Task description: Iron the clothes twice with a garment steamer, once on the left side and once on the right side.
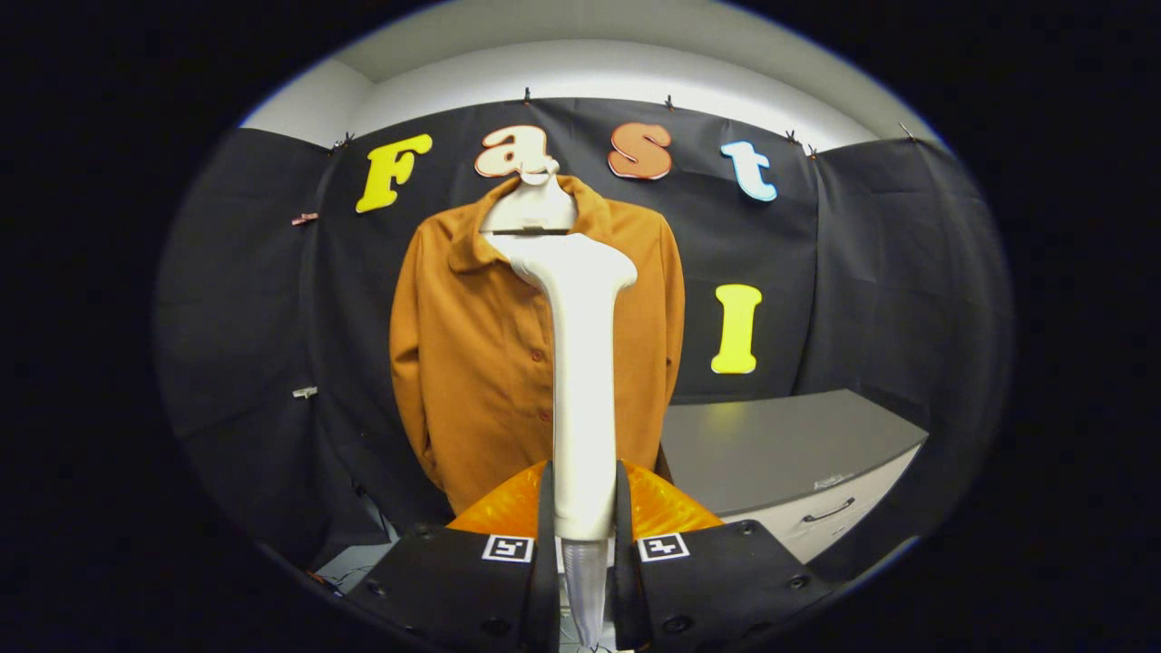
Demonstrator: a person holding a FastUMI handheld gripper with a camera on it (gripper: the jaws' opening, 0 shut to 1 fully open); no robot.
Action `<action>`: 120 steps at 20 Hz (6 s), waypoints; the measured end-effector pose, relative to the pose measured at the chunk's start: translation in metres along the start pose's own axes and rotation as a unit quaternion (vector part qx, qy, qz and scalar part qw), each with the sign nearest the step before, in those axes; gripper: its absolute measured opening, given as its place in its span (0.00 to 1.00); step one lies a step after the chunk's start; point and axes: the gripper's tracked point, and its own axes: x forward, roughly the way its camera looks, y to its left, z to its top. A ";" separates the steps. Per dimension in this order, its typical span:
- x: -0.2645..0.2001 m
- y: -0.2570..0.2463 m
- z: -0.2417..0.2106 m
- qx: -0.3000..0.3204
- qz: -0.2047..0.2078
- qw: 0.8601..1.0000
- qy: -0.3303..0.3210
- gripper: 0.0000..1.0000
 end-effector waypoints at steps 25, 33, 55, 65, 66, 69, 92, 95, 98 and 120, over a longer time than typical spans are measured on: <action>0.114 0.115 -0.029 -0.074 -0.017 0.997 0.005 0.27; 0.134 0.110 -0.092 -0.074 -0.025 0.995 0.064 0.27; 0.086 0.089 -0.202 -0.044 -0.010 0.984 0.170 0.27; 0.036 0.049 -0.144 -0.020 -0.013 0.993 0.113 0.27; 0.032 0.044 -0.136 -0.016 -0.016 0.994 0.105 0.27; 0.017 0.028 -0.107 -0.009 -0.023 0.997 0.079 0.27; -0.091 -0.042 0.066 0.004 -0.075 0.994 -0.078 0.27; -0.100 -0.042 0.075 0.011 -0.072 0.994 -0.084 0.27; -0.104 -0.042 0.081 0.011 -0.074 0.993 -0.088 0.27; -0.097 -0.035 0.086 0.010 -0.078 0.993 -0.090 0.27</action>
